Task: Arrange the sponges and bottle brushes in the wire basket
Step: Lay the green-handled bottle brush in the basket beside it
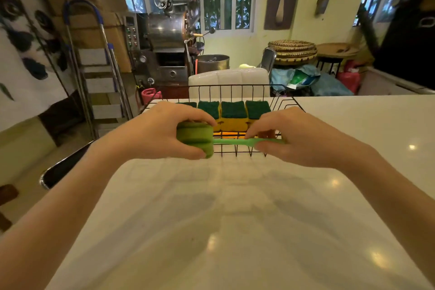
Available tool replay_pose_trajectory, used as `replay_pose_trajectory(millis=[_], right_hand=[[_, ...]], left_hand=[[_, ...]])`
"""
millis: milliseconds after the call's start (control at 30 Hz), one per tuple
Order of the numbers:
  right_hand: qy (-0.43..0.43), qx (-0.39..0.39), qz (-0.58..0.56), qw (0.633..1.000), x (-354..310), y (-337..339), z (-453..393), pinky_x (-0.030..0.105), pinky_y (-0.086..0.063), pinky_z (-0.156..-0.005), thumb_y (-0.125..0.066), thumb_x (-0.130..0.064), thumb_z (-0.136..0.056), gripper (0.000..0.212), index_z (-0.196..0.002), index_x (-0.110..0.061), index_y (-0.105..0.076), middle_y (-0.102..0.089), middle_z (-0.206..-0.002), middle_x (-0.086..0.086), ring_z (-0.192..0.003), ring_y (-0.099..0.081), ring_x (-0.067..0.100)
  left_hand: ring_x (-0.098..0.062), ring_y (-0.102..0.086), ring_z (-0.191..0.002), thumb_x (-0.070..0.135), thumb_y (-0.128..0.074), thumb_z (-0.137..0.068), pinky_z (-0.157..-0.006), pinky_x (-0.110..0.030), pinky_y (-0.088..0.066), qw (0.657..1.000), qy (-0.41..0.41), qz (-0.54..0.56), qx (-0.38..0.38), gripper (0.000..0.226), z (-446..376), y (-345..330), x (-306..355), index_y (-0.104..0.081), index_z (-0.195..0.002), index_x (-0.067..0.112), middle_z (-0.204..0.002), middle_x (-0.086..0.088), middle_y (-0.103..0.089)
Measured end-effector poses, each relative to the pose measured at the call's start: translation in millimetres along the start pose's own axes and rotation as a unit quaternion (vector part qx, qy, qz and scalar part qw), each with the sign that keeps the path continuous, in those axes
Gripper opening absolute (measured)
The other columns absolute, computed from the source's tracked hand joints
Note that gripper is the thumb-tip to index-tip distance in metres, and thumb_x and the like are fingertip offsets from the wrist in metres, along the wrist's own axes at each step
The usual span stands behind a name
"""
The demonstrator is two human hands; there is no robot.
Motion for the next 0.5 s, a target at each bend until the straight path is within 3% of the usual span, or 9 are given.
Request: replay_pose_trajectory(millis=[133,233,300,367,500], right_hand=[[-0.035,0.061,-0.019,0.997,21.4,14.0,-2.3,0.035,-0.052,-0.07,-0.056,-0.024,-0.086,0.022,-0.107,-0.026,-0.064,-0.066,-0.091,-0.004,-0.08,-0.059,0.015],[-0.062,0.107,-0.078,0.989,39.7,19.8,-3.5,0.02,-0.047,-0.063,-0.056,-0.02,-0.086,0.017,-0.101,-0.024,-0.063,-0.062,-0.081,-0.009,-0.078,-0.059,0.012],[-0.084,0.133,-0.147,0.977,50.3,21.5,-3.5,0.014,-0.045,-0.062,-0.057,-0.018,-0.085,0.014,-0.094,-0.028,-0.06,-0.062,-0.08,-0.009,-0.079,-0.059,0.01],[-0.109,0.155,-0.25,0.949,58.6,22.6,-3.7,0.017,-0.049,-0.066,-0.058,-0.013,-0.085,0.016,-0.087,-0.029,-0.059,-0.063,-0.081,-0.005,-0.078,-0.061,0.011],[-0.146,0.15,-0.519,0.829,61.1,9.4,-6.2,0.026,-0.057,-0.056,-0.059,-0.006,-0.082,0.014,-0.09,-0.017,-0.06,-0.069,-0.072,-0.001,-0.069,-0.069,0.012]], left_hand=[[-0.008,-0.048,-0.105,0.03,-0.073,-0.068,-0.092,-0.028,-0.045,0.993,-0.028,-0.022,0.115,0.06,-20.2,26.8,10.9,-0.045,-0.121,0.035,-0.118,0.011,-0.048],[-0.015,-0.035,-0.125,0.028,-0.073,-0.067,-0.105,-0.039,-0.037,0.967,-0.006,0.011,0.256,0.08,-28.9,45.4,6.7,-0.03,-0.134,0.029,-0.141,0.0,-0.029],[-0.014,-0.032,-0.127,0.026,-0.073,-0.068,-0.107,-0.04,-0.035,0.95,0.004,0.062,0.306,0.088,-32.8,45.4,4.4,-0.02,-0.139,0.024,-0.145,-0.002,-0.024],[-0.007,-0.033,-0.125,0.03,-0.073,-0.069,-0.105,-0.036,-0.034,0.948,0.035,0.162,0.27,0.092,-41.9,31.9,-1.1,-0.014,-0.14,0.028,-0.146,0.004,-0.025],[-0.013,-0.038,-0.127,0.033,-0.065,-0.071,-0.101,-0.031,-0.037,0.919,0.119,0.372,0.058,0.087,-59.8,-18.7,-6.3,-0.013,-0.141,0.03,-0.148,0.0,-0.03]])
Point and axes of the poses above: each hand's wrist, its own z-axis away from the middle knuckle, its own y-axis out of the back of the hand, x = y × z, the point moved 8 cm from there along -z, towards the middle knuckle
